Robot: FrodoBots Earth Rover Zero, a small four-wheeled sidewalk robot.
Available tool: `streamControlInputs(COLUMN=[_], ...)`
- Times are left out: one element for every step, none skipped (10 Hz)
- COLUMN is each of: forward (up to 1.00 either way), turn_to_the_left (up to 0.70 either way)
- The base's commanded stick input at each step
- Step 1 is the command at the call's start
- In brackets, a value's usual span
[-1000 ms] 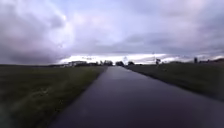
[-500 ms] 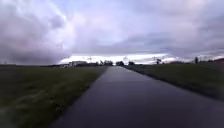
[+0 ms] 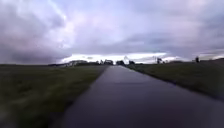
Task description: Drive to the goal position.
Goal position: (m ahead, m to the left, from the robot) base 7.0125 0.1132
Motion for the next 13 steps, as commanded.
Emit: streamControlInputs(forward=[0.7, 0.7, 0.7, 0.7, 0.7, 0.7, 0.7, 0.7, 0.7, 0.7, 0.7, 0.7, 0.7], turn_to_the_left=[0.0, 0.0, 0.0, 0.0, -0.06, -0.25, -0.27, -0.27, -0.24, -0.07, 0.0, 0.0, 0.0])
